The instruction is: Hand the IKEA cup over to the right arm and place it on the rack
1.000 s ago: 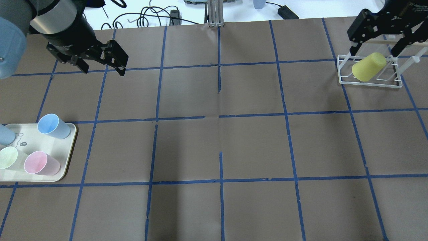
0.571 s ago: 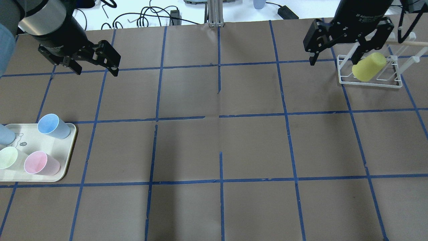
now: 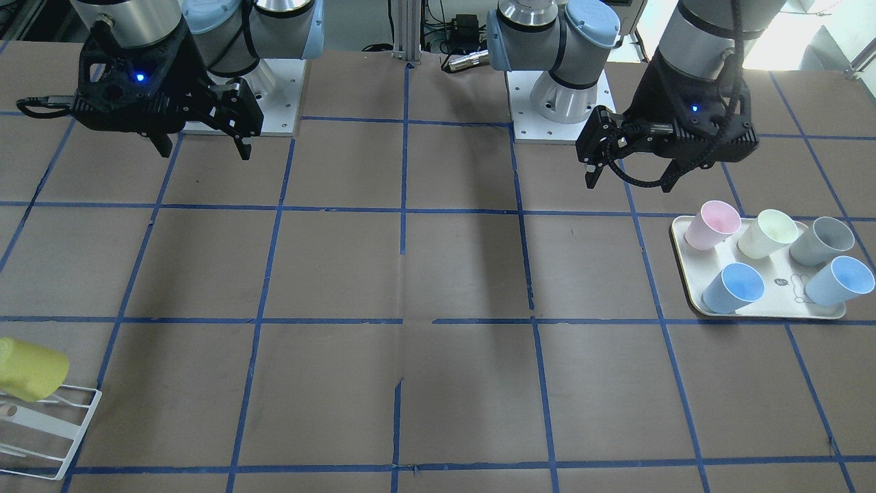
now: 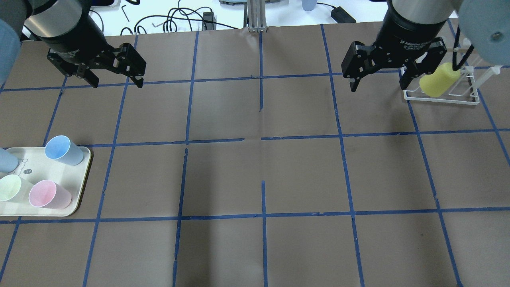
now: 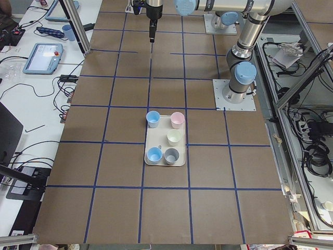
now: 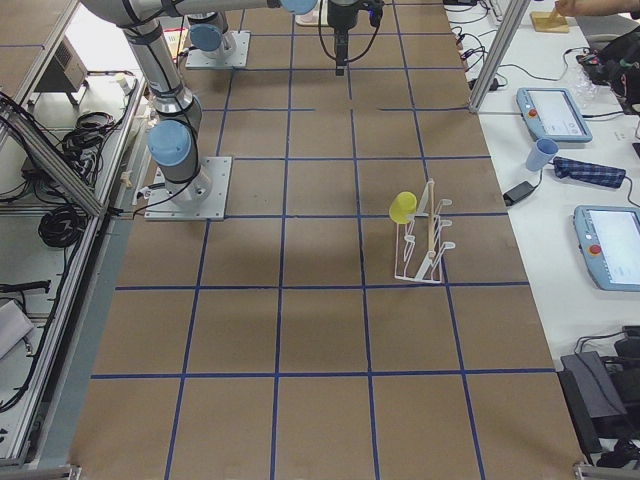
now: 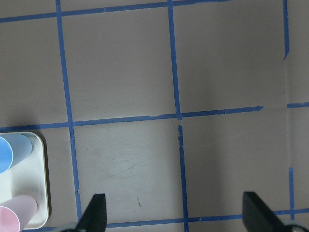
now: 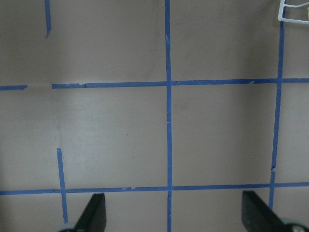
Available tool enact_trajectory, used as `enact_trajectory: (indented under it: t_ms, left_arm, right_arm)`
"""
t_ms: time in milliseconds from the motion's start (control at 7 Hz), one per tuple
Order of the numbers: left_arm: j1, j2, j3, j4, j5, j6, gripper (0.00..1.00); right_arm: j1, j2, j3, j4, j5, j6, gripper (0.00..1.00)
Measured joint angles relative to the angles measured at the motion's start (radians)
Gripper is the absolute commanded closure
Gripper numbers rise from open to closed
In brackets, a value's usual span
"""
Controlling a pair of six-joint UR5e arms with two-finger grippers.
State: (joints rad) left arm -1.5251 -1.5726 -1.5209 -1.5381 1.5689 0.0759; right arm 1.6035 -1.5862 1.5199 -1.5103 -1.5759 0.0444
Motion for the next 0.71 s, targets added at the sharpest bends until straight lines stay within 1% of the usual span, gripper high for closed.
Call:
enact_trajectory:
  t_ms: [286,714]
  left_arm:
    - [-0.053,-0.029,0.045,-0.031,0.002,-0.081,0.00]
    - [-0.069,-0.020,0.043,-0.047,0.007,-0.067,0.00]
  right_arm:
    - [0.001,-0.006,0.009,-0.024,0.002,-0.001,0.00]
    - [0.001,-0.007,0.001,-0.034,0.005,0.000,0.00]
